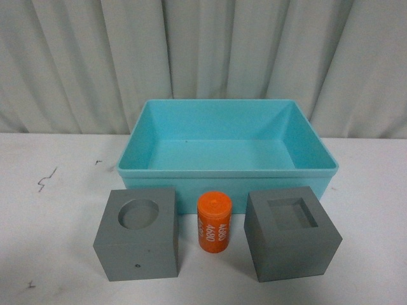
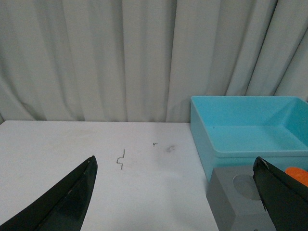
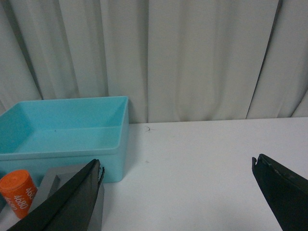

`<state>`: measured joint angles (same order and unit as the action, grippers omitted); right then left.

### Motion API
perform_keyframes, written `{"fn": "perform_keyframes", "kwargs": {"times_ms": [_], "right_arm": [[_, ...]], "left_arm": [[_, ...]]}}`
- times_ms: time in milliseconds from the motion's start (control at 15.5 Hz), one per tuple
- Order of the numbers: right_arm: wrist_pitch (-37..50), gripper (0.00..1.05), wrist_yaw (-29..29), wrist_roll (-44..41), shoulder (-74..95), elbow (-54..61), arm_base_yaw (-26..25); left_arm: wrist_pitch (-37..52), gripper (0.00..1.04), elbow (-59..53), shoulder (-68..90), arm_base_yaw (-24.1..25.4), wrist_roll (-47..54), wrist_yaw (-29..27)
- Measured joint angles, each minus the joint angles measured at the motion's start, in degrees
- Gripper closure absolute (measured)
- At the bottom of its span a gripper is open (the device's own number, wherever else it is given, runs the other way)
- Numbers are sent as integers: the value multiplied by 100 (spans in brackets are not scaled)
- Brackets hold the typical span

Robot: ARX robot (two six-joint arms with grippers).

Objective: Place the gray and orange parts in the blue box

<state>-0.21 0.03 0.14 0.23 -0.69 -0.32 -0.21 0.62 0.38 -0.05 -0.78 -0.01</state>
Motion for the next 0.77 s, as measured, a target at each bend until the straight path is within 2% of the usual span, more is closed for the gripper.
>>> {"fn": "perform_keyframes", "kwargs": {"times_ms": [772], "right_arm": [[0, 6, 0, 0, 0, 0, 0]], "left_arm": [[0, 7, 0, 0, 0, 0, 0]]}}
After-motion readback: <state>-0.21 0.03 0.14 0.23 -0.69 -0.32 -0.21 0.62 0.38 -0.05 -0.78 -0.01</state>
